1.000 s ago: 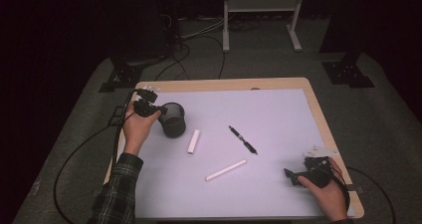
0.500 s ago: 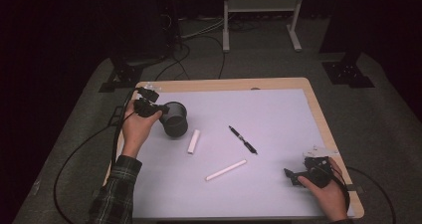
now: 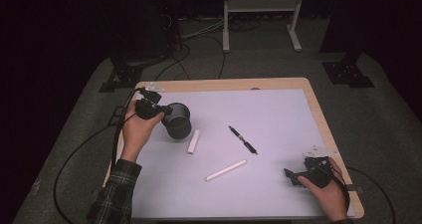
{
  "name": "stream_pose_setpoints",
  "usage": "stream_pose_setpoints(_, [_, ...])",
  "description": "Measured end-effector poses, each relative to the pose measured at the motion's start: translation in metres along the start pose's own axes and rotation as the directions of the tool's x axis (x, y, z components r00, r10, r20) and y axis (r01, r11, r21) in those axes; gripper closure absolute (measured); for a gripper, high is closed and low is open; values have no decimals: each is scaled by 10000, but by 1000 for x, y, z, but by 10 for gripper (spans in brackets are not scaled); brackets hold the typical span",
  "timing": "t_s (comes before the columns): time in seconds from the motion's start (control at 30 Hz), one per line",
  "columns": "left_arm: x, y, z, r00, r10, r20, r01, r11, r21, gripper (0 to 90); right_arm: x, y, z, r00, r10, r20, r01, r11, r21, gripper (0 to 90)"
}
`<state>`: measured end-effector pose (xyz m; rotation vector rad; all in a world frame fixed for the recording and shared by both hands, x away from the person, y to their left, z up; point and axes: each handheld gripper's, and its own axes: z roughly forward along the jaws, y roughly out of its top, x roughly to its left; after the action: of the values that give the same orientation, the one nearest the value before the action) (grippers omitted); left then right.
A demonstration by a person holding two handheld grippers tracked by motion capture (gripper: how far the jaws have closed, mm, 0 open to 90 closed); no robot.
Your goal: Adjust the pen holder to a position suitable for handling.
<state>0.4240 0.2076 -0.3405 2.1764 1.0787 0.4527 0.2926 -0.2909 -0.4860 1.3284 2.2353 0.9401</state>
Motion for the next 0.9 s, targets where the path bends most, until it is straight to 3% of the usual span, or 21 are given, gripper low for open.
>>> stream_pose_setpoints(0.33, [-18, 1, -1, 9988, 296, 402, -296, 9996, 8, 827, 0, 0, 0, 10000, -39, 12, 39, 10000, -23, 0])
stream_pose_setpoints(0.9, [-46, 2, -3, 9916, 946, 884, -961, 9953, 135, 829, 0, 0, 0, 10000, -38, 12, 38, 10000, -27, 0])
